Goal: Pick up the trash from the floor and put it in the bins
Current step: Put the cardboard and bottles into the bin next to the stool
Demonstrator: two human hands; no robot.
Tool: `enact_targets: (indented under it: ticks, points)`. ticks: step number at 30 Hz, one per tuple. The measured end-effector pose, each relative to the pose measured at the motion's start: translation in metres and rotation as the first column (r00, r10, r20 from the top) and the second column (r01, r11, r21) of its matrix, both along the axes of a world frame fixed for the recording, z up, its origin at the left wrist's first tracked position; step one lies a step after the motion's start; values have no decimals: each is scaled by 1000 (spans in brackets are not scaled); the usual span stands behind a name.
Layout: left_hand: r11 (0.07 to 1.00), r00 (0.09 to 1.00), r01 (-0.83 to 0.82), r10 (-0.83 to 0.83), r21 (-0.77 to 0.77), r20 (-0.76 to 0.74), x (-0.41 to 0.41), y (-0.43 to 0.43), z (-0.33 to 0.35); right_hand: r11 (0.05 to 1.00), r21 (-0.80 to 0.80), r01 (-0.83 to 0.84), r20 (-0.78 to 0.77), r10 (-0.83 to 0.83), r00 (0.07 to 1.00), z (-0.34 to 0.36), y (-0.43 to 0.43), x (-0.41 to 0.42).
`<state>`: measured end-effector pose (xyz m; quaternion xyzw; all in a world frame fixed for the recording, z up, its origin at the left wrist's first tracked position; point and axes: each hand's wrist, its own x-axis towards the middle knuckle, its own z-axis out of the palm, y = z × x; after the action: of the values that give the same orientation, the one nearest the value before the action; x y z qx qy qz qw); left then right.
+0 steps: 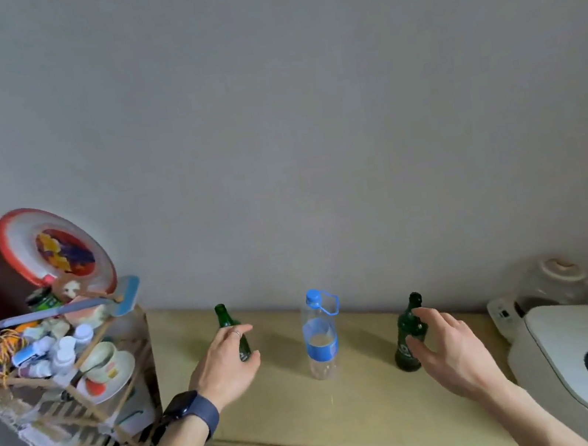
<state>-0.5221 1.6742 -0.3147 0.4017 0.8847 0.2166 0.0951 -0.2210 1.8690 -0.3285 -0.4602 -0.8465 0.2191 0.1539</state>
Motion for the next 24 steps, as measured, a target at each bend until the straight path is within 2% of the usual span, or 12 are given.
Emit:
enact_targets:
  ticks: [6, 15, 17, 21, 24]
  points:
    - [983, 986, -151, 157, -102, 51, -73, 47, -29, 992, -62, 107, 97, -100, 990, -23, 89, -55]
    - [919, 960, -272, 279, -285, -19, -164, 93, -89, 951, -126, 283, 395, -213, 894, -65, 153, -102]
    - [909, 971, -235, 236, -345, -39, -185, 105, -103, 937, -126, 325, 425, -245, 872, -81, 155, -108]
    - [885, 989, -144, 113, -443, -96, -208, 120, -118, 921, -36, 388, 378, -347, 858, -95, 149, -116]
    - [887, 981, -80, -10, -454, -193, -217, 126, -124, 909, 3, 417, 388, -386, 837, -101, 140, -127]
